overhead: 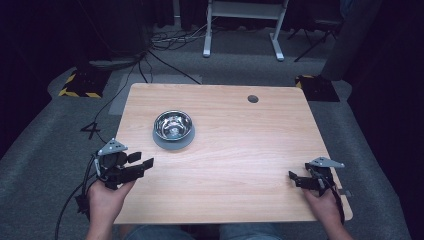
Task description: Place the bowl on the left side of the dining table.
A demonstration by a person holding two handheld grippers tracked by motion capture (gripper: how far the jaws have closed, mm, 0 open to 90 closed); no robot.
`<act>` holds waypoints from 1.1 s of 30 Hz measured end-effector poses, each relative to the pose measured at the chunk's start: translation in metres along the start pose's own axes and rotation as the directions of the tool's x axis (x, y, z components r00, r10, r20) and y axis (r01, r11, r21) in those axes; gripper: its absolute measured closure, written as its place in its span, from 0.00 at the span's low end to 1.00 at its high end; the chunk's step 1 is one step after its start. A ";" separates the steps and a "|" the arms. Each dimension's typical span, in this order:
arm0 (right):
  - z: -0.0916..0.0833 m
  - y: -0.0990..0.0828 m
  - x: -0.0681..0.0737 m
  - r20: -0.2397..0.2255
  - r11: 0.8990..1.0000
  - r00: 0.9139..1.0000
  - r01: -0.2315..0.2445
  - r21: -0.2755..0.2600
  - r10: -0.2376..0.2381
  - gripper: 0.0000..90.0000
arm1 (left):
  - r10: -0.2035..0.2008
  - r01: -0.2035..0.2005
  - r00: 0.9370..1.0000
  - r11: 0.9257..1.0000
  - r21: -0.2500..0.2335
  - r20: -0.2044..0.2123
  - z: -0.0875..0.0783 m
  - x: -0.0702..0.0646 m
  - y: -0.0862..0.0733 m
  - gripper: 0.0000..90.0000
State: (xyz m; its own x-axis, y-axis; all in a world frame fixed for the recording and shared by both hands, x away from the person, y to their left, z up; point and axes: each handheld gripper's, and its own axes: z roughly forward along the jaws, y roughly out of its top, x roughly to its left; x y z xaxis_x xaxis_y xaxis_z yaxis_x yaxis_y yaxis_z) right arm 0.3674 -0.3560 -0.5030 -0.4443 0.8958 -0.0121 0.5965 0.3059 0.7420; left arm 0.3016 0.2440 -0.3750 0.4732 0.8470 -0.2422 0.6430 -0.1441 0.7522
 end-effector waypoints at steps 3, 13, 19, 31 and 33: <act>0.000 0.000 0.000 0.000 1.000 1.000 0.000 -0.001 0.000 0.22 | -0.024 0.025 0.999 0.999 -0.028 0.022 -0.001 0.000 -0.007 0.51; 0.000 0.000 0.000 0.000 1.000 1.000 0.001 0.000 -0.001 0.22 | -0.040 0.040 0.999 0.999 0.005 -0.008 0.001 0.010 -0.026 0.51; 0.000 0.000 0.000 0.000 1.000 1.000 0.000 0.000 0.000 0.22 | -0.037 0.040 0.998 0.998 0.054 -0.046 0.009 0.015 -0.036 0.51; 0.000 0.000 0.000 -0.001 1.000 1.000 0.000 0.000 0.000 0.22 | -0.044 0.060 0.996 0.979 0.194 -0.082 0.029 0.037 -0.053 0.48; 0.000 0.000 0.000 -0.001 1.000 1.000 0.000 0.000 0.000 0.22 | -0.023 0.043 0.996 0.975 0.216 -0.091 0.033 0.038 -0.056 0.47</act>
State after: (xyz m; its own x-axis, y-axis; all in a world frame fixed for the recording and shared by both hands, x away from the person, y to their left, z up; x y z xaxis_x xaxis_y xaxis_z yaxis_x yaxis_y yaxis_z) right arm 0.3674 -0.3560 -0.5030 -0.4449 0.8955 -0.0120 0.5963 0.3061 0.7421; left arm 0.3037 0.2678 -0.4465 0.4011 0.8934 -0.2026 0.7777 -0.2152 0.5907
